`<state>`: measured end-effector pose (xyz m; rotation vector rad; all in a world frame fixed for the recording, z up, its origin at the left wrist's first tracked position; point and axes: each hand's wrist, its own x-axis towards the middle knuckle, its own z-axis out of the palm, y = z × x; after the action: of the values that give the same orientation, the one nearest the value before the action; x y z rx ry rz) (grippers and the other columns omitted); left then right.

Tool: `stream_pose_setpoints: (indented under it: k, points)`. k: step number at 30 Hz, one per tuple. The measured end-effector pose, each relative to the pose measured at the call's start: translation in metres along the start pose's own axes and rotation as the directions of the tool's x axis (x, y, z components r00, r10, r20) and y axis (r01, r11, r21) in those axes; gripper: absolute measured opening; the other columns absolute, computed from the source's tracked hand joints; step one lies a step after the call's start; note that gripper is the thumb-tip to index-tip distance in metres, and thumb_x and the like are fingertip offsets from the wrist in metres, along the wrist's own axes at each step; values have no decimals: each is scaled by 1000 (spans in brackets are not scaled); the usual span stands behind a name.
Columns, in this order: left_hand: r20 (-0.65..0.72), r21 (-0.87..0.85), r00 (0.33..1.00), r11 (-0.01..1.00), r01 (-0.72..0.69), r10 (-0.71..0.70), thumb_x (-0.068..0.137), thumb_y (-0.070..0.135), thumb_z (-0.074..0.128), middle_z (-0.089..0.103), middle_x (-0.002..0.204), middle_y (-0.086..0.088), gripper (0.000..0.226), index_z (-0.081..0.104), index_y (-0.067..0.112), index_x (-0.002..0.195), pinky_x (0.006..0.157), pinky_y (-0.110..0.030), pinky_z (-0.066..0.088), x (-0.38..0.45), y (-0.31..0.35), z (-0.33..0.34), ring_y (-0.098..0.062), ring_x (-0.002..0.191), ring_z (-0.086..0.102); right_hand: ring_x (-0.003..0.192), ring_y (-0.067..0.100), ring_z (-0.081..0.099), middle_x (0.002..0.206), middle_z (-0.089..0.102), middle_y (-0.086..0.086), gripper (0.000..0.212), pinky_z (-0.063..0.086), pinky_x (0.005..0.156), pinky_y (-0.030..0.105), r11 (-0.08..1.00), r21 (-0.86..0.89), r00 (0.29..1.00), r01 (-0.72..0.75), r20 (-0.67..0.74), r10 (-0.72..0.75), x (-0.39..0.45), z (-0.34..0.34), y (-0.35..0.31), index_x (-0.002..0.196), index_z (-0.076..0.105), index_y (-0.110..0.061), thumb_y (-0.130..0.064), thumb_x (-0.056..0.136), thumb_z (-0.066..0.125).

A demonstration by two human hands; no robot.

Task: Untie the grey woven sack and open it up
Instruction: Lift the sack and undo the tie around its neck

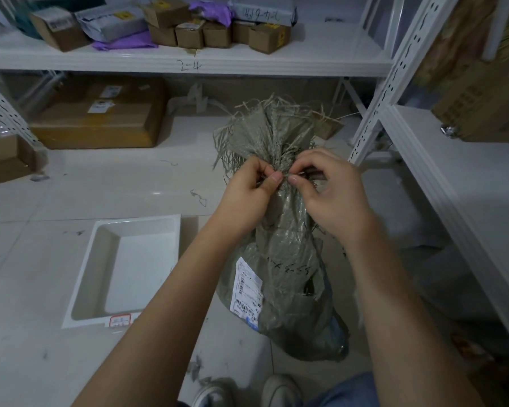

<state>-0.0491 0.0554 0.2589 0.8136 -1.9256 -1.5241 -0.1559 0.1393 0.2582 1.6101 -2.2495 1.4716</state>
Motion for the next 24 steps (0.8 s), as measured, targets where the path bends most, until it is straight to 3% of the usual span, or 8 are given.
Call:
stream_pose_setpoints:
  k: [3, 6, 10, 18, 24]
  points:
    - [-19, 99, 996, 992, -80, 82, 91, 11, 54, 45, 66, 7, 22, 44, 22, 74, 49, -10, 32, 7, 2, -2, -2, 57, 40, 85, 18, 58, 89, 56, 1, 5, 47, 76, 24, 999, -28, 998, 42, -48, -43, 2, 8, -1, 83, 62, -3, 0, 79, 61]
    - [-54, 108, 990, 987, -121, 127, 88, 12, 58, 47, 65, 8, 21, 48, 21, 73, 52, -10, 33, 16, 3, -8, -2, 58, 42, 88, 18, 58, 95, 61, 7, 7, 47, 78, 24, 994, -51, 991, 98, -86, -102, 10, 14, 3, 86, 64, -1, -2, 80, 62]
    - [35, 76, 993, 991, -112, 109, 87, 13, 62, 55, 72, -1, 21, 53, 24, 72, 66, -24, 40, 27, -14, -17, -14, 72, 51, 89, 17, 60, 97, 64, 10, 9, 48, 78, 26, 978, -94, 982, 187, 9, -187, 16, 18, 25, 87, 68, -2, -7, 80, 66]
    - [109, 37, 973, 979, 199, -202, 88, 12, 60, 53, 74, -7, 22, 53, 23, 70, 71, -32, 38, 26, -137, 8, -20, 74, 48, 92, 13, 56, 96, 62, 12, 5, 46, 79, 22, 999, -10, 993, 46, 110, -45, -51, 92, 112, 85, 65, 0, -2, 83, 62]
    - [134, -65, 899, 901, 429, -418, 90, 6, 56, 48, 64, -3, 24, 50, 16, 69, 58, -26, 33, 5, -210, 21, -16, 61, 42, 95, 14, 57, 96, 58, 5, 5, 49, 82, 28, 983, 76, 971, -165, 189, 148, -104, 139, 154, 85, 63, 0, -4, 85, 59]
